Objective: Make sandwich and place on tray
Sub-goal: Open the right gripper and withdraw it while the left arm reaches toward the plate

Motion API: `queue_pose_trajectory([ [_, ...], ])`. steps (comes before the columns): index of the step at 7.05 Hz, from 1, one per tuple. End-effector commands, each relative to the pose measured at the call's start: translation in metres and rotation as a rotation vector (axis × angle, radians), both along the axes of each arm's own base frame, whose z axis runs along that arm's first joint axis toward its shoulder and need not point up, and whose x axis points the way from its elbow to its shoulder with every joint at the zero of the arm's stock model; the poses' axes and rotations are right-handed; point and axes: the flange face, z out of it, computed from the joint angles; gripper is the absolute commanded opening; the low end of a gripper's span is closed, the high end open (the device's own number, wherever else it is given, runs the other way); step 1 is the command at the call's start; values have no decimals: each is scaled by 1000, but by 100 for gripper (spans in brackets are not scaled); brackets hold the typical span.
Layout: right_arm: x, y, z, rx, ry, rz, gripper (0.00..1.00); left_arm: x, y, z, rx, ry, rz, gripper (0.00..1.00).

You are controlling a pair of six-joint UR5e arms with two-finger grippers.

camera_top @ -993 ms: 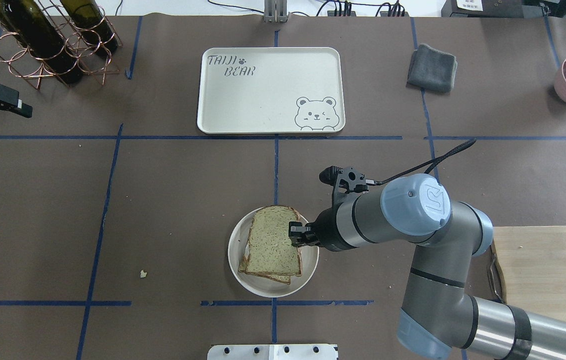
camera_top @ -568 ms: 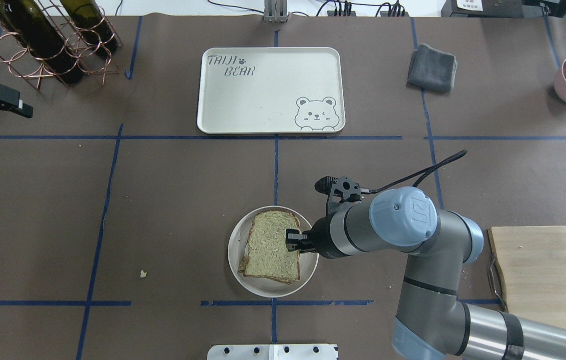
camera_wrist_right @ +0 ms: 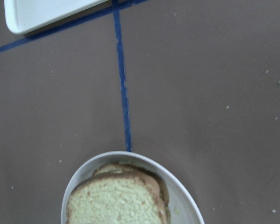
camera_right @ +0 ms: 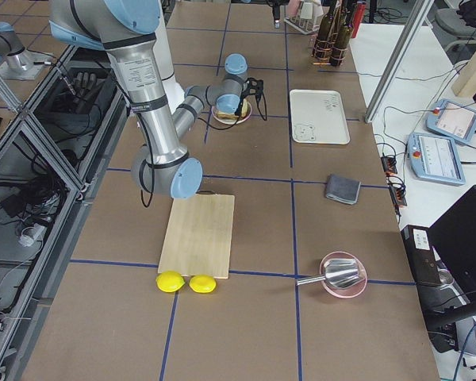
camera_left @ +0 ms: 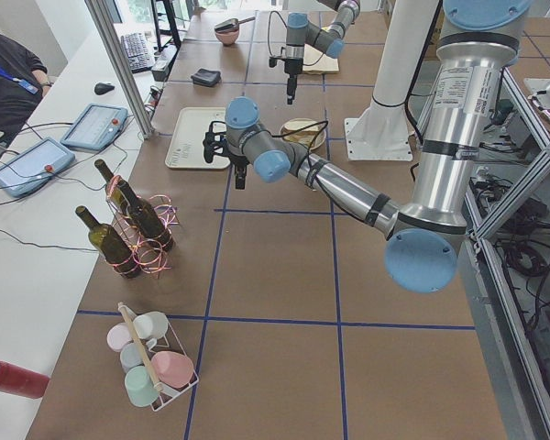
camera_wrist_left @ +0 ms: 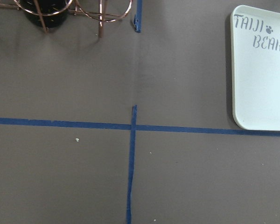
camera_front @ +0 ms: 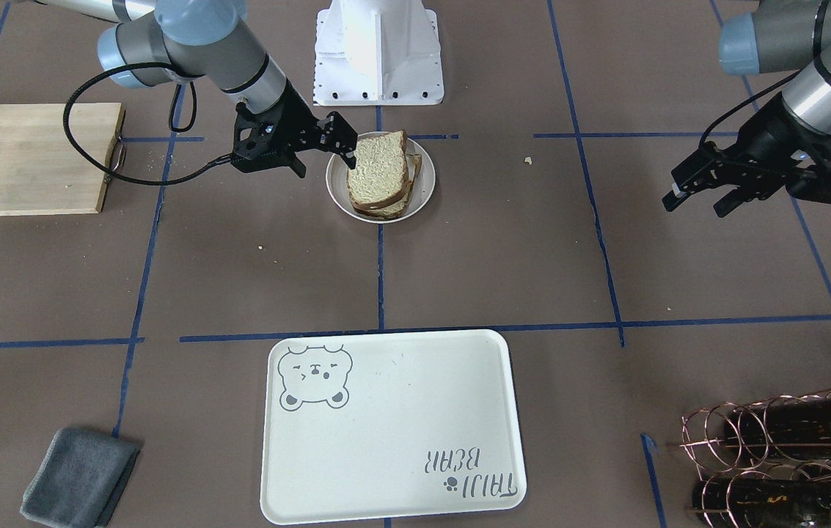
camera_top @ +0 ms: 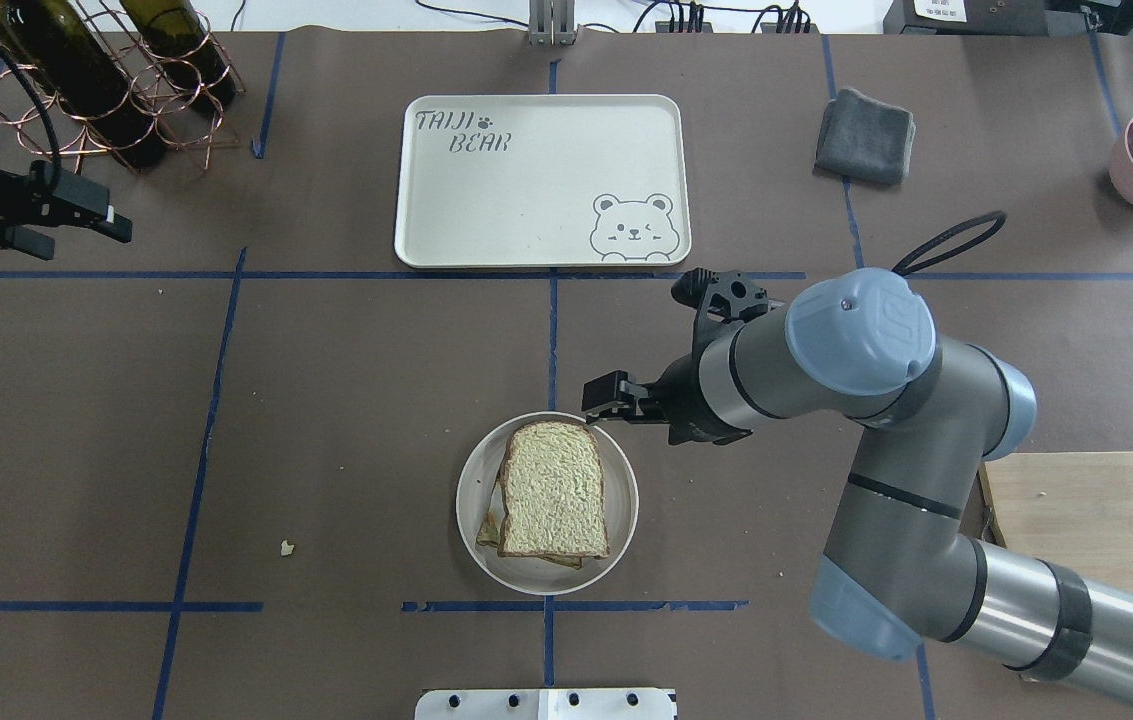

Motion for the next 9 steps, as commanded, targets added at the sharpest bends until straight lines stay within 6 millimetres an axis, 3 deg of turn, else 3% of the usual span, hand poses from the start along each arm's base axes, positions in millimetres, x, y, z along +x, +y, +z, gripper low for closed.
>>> queue_pose_trajectory([
  [1,52,-40,3,9,152,29,100,78,15,-57,-49,44,-3,100],
  [3,98,-69,19,104,300,-67,100,183,61,-106,-84,65,1,100],
  [4,124,-81,38,121,310,-93,100,224,89,-110,-66,48,12,100],
  [5,149,-92,57,131,309,-121,100,255,109,-106,-73,27,5,91],
  [7,196,-104,96,135,311,-160,100,288,121,-99,-86,0,42,78],
  [9,230,-108,119,119,283,-179,100,315,153,-95,-109,-15,88,75],
])
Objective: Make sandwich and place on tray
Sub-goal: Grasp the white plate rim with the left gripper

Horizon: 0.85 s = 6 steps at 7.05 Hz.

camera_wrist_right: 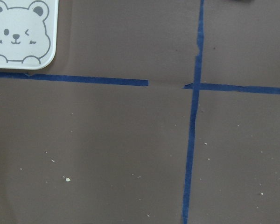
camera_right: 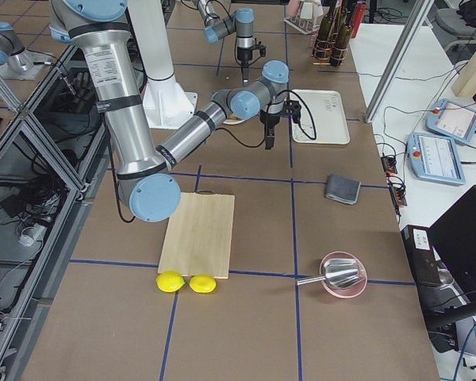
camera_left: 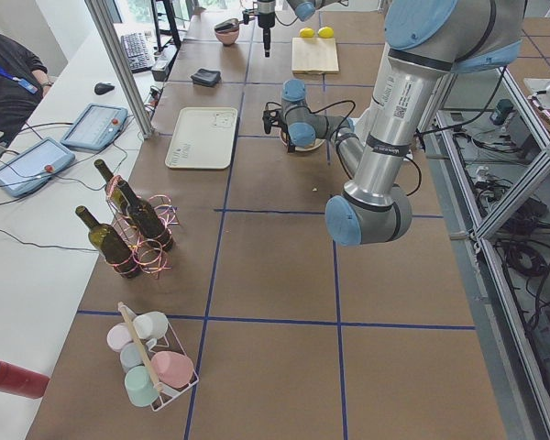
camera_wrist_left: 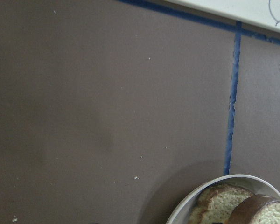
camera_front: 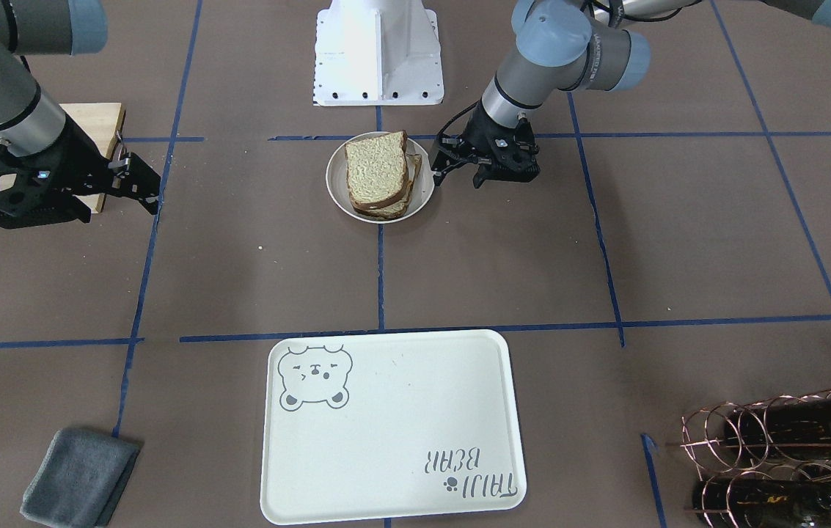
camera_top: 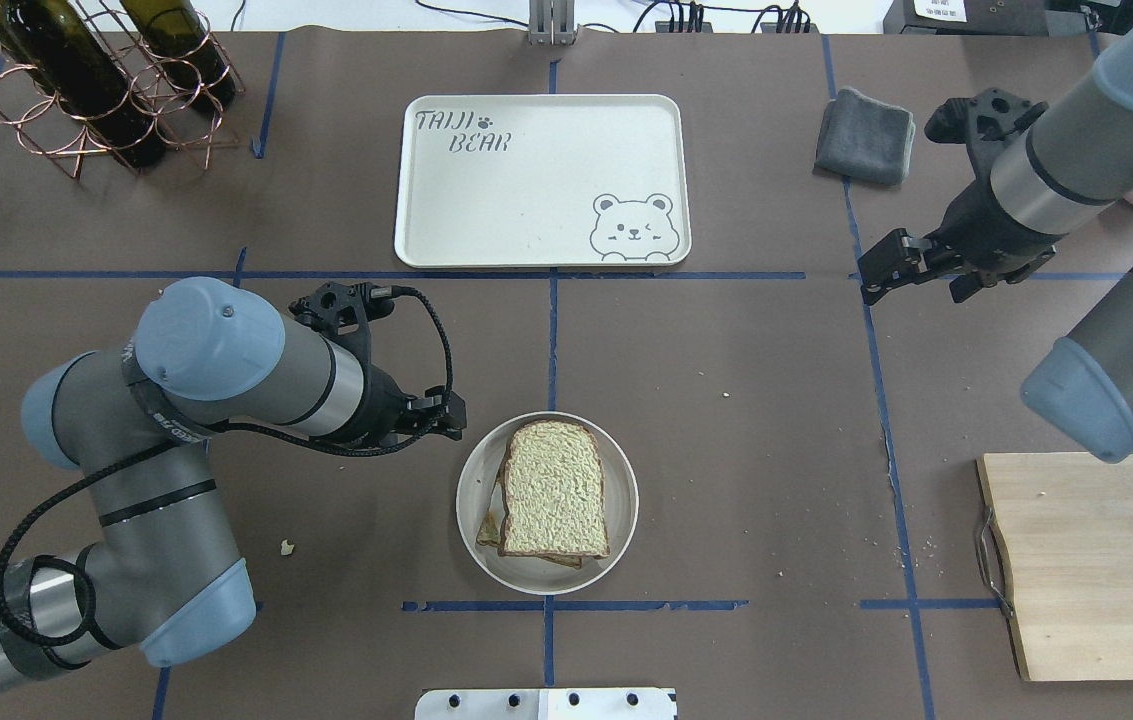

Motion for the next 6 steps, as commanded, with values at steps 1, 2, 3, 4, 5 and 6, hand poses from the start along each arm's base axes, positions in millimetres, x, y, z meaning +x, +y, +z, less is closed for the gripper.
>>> queue_pose_trajectory([
  [1,23,-1,22,-7,0,-17,100,41,27,4,-13,-28,23,75],
  [2,23,-1,23,-9,1,-16,100,49,29,8,-15,-38,27,72],
  [3,23,-1,23,-9,1,-16,100,53,32,11,-17,-44,35,67],
  [4,23,-1,23,-9,1,-16,100,55,33,14,-19,-48,36,57],
  [5,23,-1,22,-8,0,-16,100,55,33,14,-19,-48,37,49],
  [6,23,-1,22,-8,0,-16,100,57,34,15,-20,-51,40,45],
])
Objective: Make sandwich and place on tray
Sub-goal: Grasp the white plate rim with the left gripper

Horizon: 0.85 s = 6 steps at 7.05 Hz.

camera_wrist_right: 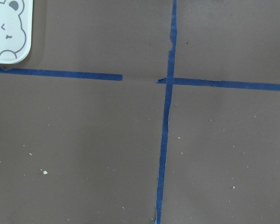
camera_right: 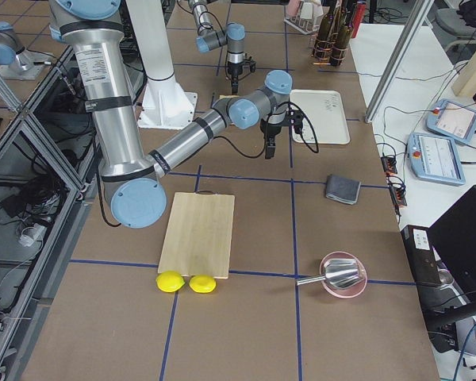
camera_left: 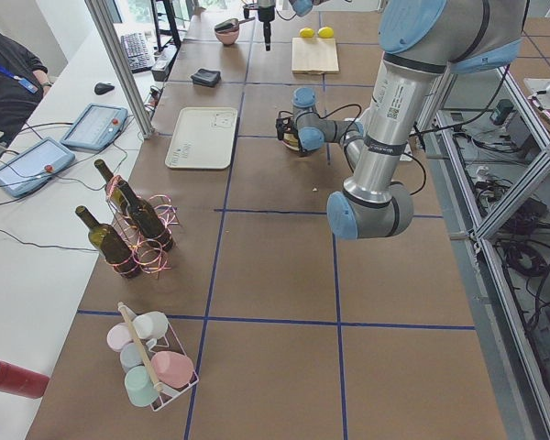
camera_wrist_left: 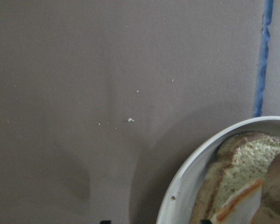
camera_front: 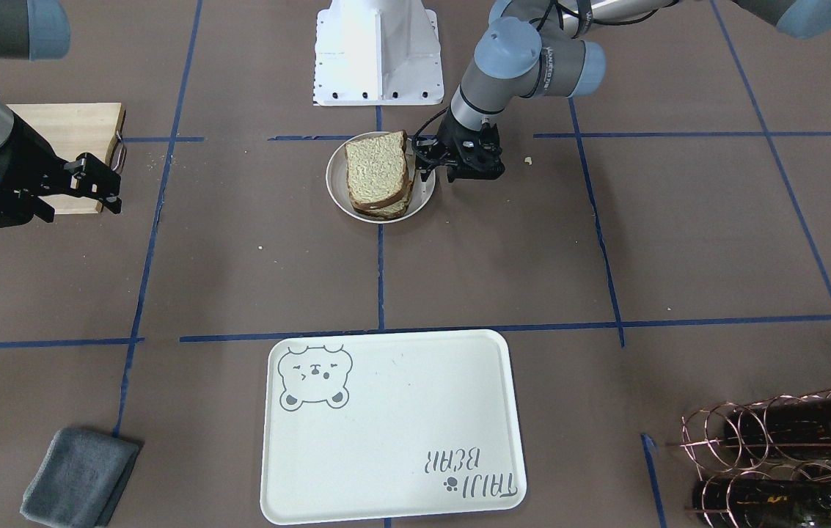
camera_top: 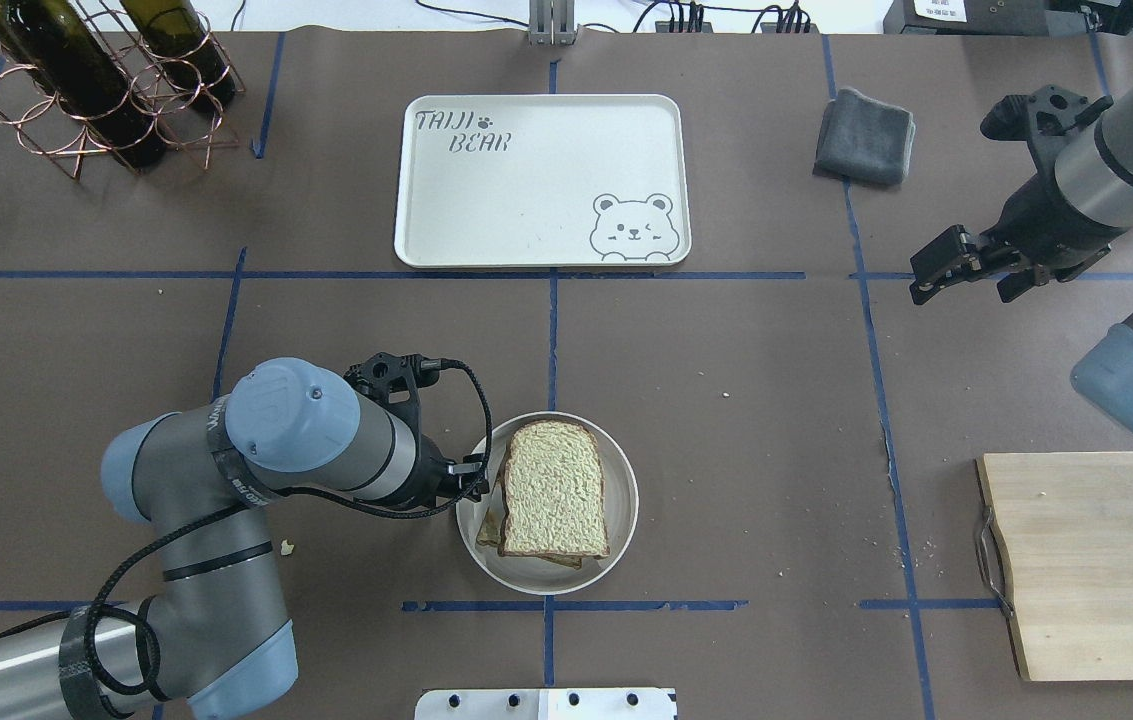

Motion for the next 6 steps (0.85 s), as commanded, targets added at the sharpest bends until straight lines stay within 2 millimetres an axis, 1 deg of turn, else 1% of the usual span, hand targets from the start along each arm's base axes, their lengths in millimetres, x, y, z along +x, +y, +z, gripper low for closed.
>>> queue_pose_trajectory([
  [1,0,0,0,0,0,0,100,6,1,0,-2,-3,6,44],
  [2,0,0,0,0,0,0,100,15,-3,-4,-3,-4,6,44],
  [3,0,0,0,0,0,0,100,16,-3,-3,-6,-7,7,42],
  [4,0,0,-1,2,-3,-1,100,17,-3,-2,-7,-8,7,32],
  [5,0,1,-2,2,-3,-1,100,15,-3,-5,-5,-4,7,7],
  [6,0,1,-2,4,-4,-1,100,12,-2,-5,-3,-1,7,0],
])
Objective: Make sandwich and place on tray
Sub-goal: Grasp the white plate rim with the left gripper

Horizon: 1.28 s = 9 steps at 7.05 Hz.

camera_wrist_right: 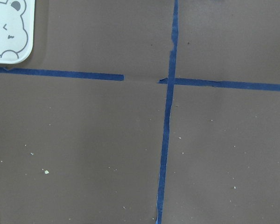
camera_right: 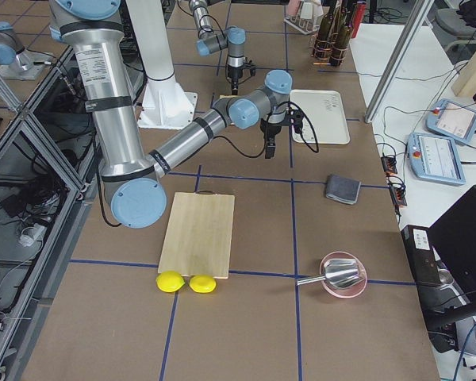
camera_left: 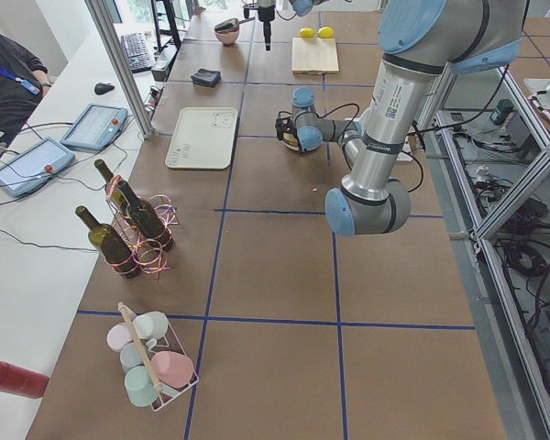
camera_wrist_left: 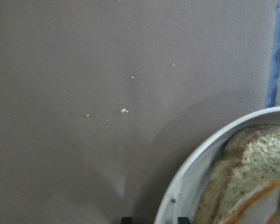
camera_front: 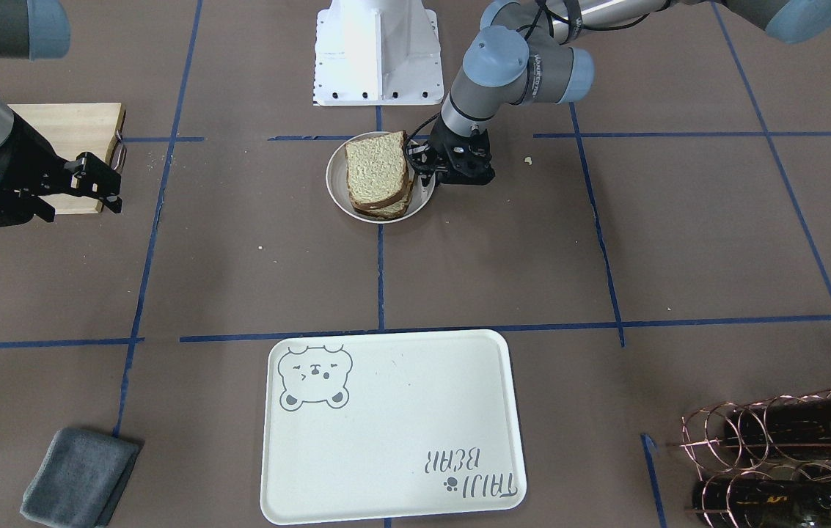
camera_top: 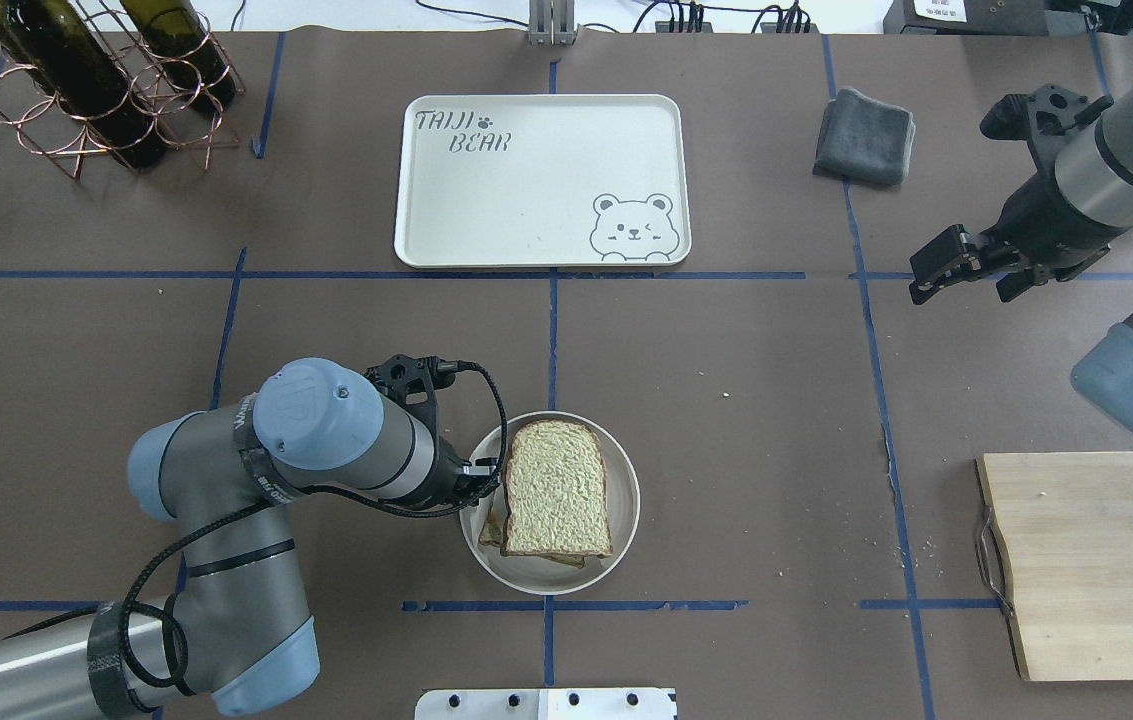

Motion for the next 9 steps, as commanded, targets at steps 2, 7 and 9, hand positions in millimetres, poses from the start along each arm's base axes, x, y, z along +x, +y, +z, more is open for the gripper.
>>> queue_pose_trajectory([
  [2,2,1,-2,4,-3,3,100,-10,-1,-10,15,27,3,0],
  [7,15,-2,-3,6,-4,25,100,-59,-31,-40,-62,204,-18,0],
  [9,34,1,8,21,6,24,100,-79,-59,-39,-226,280,-120,0],
])
